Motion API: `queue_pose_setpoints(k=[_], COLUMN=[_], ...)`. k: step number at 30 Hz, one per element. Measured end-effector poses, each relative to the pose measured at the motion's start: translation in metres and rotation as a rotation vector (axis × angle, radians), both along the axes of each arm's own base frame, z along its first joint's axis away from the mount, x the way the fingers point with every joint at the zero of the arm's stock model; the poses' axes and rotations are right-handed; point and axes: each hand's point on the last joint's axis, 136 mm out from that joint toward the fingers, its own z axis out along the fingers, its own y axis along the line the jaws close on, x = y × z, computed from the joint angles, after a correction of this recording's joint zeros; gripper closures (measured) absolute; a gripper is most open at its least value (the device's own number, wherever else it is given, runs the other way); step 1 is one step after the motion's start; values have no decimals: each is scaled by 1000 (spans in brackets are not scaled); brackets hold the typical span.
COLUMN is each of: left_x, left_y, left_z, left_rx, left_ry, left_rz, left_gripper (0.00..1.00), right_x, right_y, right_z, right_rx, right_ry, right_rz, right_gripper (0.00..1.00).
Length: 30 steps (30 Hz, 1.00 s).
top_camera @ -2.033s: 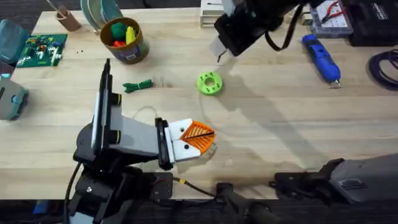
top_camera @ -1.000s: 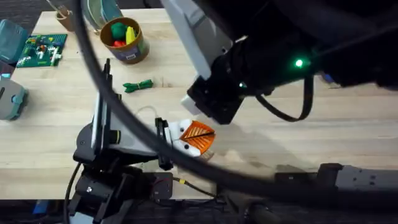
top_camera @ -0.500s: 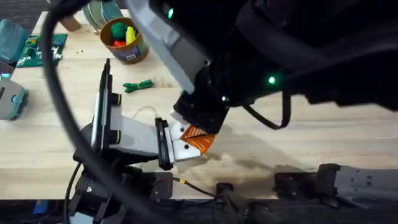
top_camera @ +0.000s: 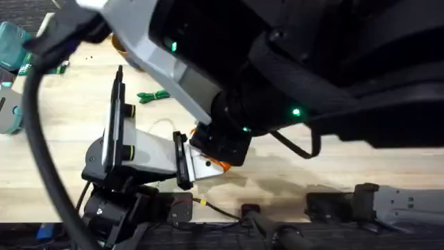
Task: Pick up the gripper from the table and insert it into the empty holder that is missing its gripper. Then pick up a screw, insert it into the mounting hole, and use the screwdriver to tighten it. Finally, clean up the table by picking up the vegetable and placing it into the bucket.
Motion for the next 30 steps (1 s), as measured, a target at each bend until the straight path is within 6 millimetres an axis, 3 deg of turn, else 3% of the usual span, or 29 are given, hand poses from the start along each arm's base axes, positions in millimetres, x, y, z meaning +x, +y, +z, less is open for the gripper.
queue_pose_setpoints(k=[6,30], left_x=[0,-1], left_y=[0,0], left_z=[0,0], left_rx=[0,-1], left_ry=[1,1], left_rz=[-1,-3], left_gripper=[997,997], right_x=[2,-1], right_y=[5,-2], right_z=[-14,-20], right_rx=[-37,-80], right_ry=[7,21], right_rz=[14,16], right_gripper=[996,996])
